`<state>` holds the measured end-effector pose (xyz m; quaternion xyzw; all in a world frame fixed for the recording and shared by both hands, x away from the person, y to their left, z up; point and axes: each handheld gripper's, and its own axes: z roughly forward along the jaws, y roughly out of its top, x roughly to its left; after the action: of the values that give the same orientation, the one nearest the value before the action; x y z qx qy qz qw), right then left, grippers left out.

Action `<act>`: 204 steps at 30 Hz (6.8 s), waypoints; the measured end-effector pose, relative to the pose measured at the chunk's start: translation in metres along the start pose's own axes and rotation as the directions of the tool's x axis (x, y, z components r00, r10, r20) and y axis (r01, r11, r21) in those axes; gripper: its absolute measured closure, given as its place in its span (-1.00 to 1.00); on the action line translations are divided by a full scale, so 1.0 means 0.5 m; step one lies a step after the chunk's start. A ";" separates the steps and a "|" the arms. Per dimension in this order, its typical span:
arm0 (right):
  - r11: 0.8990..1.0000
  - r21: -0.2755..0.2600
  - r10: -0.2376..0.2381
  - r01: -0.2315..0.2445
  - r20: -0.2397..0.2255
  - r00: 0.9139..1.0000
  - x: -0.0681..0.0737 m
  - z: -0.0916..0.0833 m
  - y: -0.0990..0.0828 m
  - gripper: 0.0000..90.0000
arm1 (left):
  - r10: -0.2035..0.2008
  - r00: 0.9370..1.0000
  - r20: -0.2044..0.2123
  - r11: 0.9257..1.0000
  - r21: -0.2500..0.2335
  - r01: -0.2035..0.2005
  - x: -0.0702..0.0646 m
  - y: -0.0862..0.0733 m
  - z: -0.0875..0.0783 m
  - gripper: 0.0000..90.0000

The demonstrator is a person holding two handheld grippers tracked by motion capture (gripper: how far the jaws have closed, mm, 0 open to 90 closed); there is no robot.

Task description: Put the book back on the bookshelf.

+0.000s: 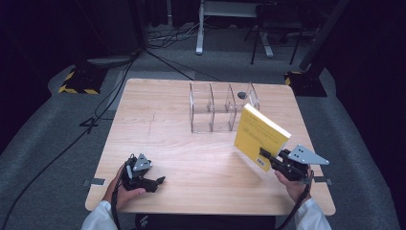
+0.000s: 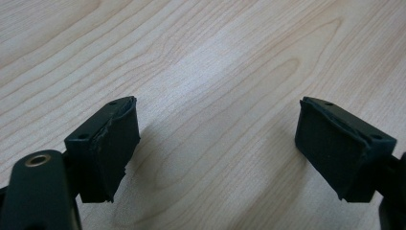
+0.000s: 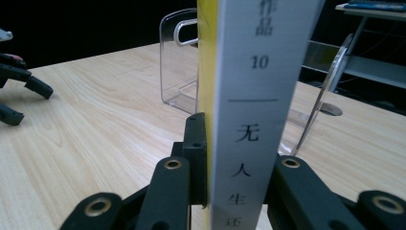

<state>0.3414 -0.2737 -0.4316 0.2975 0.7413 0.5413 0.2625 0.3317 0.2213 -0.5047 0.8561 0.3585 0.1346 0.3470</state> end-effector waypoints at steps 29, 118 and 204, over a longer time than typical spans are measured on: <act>0.997 -0.072 0.043 -0.034 0.133 0.990 -0.050 -0.009 0.054 0.69 | 0.000 1.000 0.000 1.000 0.000 0.000 0.000 0.000 0.000 -0.65; 0.995 0.004 0.095 -0.102 0.318 0.943 -0.128 0.315 0.112 0.69 | 0.000 1.000 -0.002 1.000 0.001 0.000 -0.001 0.000 0.000 -0.65; 0.981 0.006 0.179 -0.196 0.376 0.909 -0.172 0.357 0.050 0.25 | 0.015 1.000 0.007 1.000 -0.002 -0.015 -0.004 -0.003 -0.003 -0.64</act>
<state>0.5312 -0.2148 -0.4511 0.4703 0.6576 0.4811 0.3390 0.3287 0.2211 -0.5048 0.8589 0.3507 0.1347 0.3482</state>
